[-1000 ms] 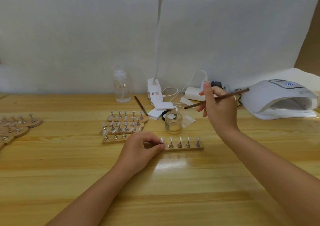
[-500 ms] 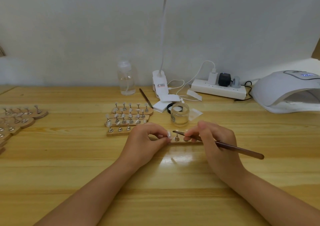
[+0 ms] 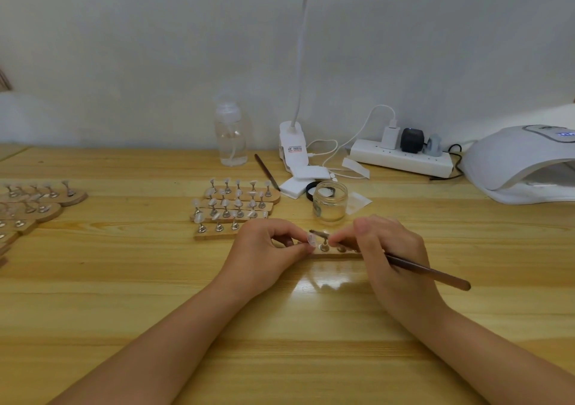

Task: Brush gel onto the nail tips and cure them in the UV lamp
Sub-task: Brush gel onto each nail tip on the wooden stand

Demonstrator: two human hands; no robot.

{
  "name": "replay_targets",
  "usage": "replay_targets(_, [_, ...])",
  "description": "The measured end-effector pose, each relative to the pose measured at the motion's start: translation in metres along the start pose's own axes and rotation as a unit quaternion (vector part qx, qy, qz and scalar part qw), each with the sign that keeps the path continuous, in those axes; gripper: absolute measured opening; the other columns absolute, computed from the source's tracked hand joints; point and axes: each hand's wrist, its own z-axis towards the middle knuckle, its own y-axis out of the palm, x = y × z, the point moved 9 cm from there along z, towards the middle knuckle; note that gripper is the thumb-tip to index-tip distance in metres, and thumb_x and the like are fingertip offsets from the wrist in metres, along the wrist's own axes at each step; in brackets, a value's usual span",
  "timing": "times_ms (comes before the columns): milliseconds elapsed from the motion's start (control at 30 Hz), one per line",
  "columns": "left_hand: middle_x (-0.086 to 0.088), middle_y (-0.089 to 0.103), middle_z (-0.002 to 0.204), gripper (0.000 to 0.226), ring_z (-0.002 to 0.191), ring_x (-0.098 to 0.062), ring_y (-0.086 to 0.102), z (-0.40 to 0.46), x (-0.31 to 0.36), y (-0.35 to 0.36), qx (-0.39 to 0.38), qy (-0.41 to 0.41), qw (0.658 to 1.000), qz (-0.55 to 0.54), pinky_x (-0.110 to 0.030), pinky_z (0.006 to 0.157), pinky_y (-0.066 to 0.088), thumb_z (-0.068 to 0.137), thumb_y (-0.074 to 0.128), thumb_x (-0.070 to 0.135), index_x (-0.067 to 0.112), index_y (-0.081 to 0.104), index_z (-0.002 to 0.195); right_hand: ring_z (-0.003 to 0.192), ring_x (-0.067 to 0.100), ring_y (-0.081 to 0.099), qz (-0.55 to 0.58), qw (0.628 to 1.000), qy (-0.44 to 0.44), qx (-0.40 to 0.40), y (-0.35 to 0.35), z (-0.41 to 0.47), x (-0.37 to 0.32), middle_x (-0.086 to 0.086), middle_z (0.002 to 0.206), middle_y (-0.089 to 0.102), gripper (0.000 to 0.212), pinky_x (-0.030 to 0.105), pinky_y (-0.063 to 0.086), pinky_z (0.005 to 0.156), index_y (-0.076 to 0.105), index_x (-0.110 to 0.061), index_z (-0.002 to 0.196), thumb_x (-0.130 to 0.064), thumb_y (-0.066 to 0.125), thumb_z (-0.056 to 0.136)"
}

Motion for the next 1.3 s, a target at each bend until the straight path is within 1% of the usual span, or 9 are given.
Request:
replay_targets(100, [0.021, 0.059, 0.055, 0.012, 0.048, 0.007, 0.048, 0.000, 0.000, 0.001, -0.005, -0.001, 1.000, 0.002, -0.004, 0.052, 0.035, 0.072, 0.074, 0.005, 0.017, 0.073, 0.071, 0.065, -0.001, 0.058, 0.019, 1.000, 0.008, 0.006, -0.002, -0.002, 0.001, -0.007, 0.058, 0.065, 0.048, 0.032, 0.042, 0.073, 0.069, -0.014, 0.062, -0.029, 0.034, 0.091])
replay_targets(467, [0.019, 0.062, 0.060, 0.021, 0.050, 0.007, 0.048, 0.000, -0.001, 0.001, -0.008, -0.004, 1.000, -0.010, -0.004, 0.052, 0.034, 0.072, 0.074, 0.005, 0.025, 0.071, 0.066, 0.069, 0.001, 0.060, -0.006, 1.000, 0.009, 0.015, -0.002, 0.000, 0.003, -0.009, 0.064, 0.067, 0.041, 0.022, 0.040, 0.077, 0.068, -0.022, 0.070, -0.030, 0.034, 0.091])
replay_targets(667, [0.017, 0.062, 0.062, 0.018, 0.054, 0.006, 0.049, 0.001, -0.004, 0.001, -0.013, -0.018, 1.000, -0.011, -0.005, 0.054, 0.035, 0.073, 0.074, 0.008, 0.025, 0.071, 0.067, 0.066, -0.002, 0.059, 0.035, 0.999, 0.039, 0.016, -0.003, -0.002, 0.007, -0.010, 0.057, 0.064, 0.043, 0.030, 0.041, 0.074, 0.066, -0.025, 0.064, -0.033, 0.033, 0.090])
replay_targets(800, [0.003, 0.068, 0.074, 0.020, 0.060, 0.003, 0.049, 0.001, -0.004, 0.001, -0.011, -0.013, 1.000, -0.007, -0.008, 0.057, 0.036, 0.074, 0.073, 0.012, 0.030, 0.069, 0.067, 0.064, 0.000, 0.060, 0.038, 0.997, 0.061, -0.004, 0.001, -0.002, 0.011, -0.007, 0.055, 0.064, 0.044, 0.027, 0.043, 0.074, 0.068, -0.021, 0.062, -0.036, 0.036, 0.089])
replay_targets(867, [0.010, 0.068, 0.078, 0.021, 0.060, 0.003, 0.050, 0.001, -0.004, 0.001, -0.007, -0.017, 1.000, -0.022, -0.006, 0.057, 0.037, 0.074, 0.073, 0.010, 0.029, 0.070, 0.067, 0.061, 0.001, 0.059, 0.059, 0.996, 0.072, -0.001, -0.001, -0.003, 0.012, -0.004, 0.057, 0.065, 0.047, 0.031, 0.045, 0.071, 0.067, -0.020, 0.059, -0.037, 0.034, 0.088])
replay_targets(1000, [0.015, 0.067, 0.069, 0.018, 0.055, 0.006, 0.052, 0.001, -0.005, 0.001, -0.007, -0.027, 0.999, -0.032, -0.005, 0.053, 0.036, 0.075, 0.072, 0.008, 0.025, 0.071, 0.070, 0.069, 0.005, 0.062, 0.036, 0.998, 0.060, 0.000, -0.001, 0.000, 0.010, -0.007, 0.063, 0.065, 0.044, 0.029, 0.047, 0.074, 0.070, -0.018, 0.070, -0.036, 0.035, 0.089])
replay_targets(1067, [0.014, 0.066, 0.063, 0.019, 0.055, 0.007, 0.052, 0.001, -0.005, 0.001, -0.006, -0.027, 0.999, -0.030, -0.004, 0.053, 0.036, 0.075, 0.072, 0.009, 0.027, 0.070, 0.069, 0.065, 0.001, 0.061, 0.049, 0.996, 0.067, -0.010, 0.002, -0.002, 0.011, -0.006, 0.059, 0.065, 0.046, 0.024, 0.044, 0.074, 0.070, -0.017, 0.065, -0.037, 0.035, 0.089])
replay_targets(1200, [0.005, 0.069, 0.071, 0.019, 0.062, 0.002, 0.055, 0.001, -0.005, 0.000, -0.002, -0.027, 1.000, -0.016, -0.008, 0.058, 0.039, 0.074, 0.073, 0.011, 0.029, 0.070, 0.070, 0.070, 0.004, 0.062, 0.034, 0.998, 0.046, 0.003, -0.002, -0.001, 0.007, -0.008, 0.064, 0.066, 0.040, 0.031, 0.048, 0.072, 0.068, -0.023, 0.070, -0.034, 0.035, 0.090])
replay_targets(1300, [0.002, 0.069, 0.074, 0.022, 0.066, -0.003, 0.056, 0.001, -0.005, -0.001, -0.001, -0.022, 1.000, -0.011, -0.012, 0.059, 0.041, 0.074, 0.073, 0.009, 0.031, 0.070, 0.070, 0.068, 0.000, 0.062, 0.027, 0.998, 0.049, -0.009, 0.002, 0.000, 0.008, -0.009, 0.064, 0.067, 0.038, 0.027, 0.045, 0.076, 0.068, -0.024, 0.070, -0.035, 0.037, 0.089])
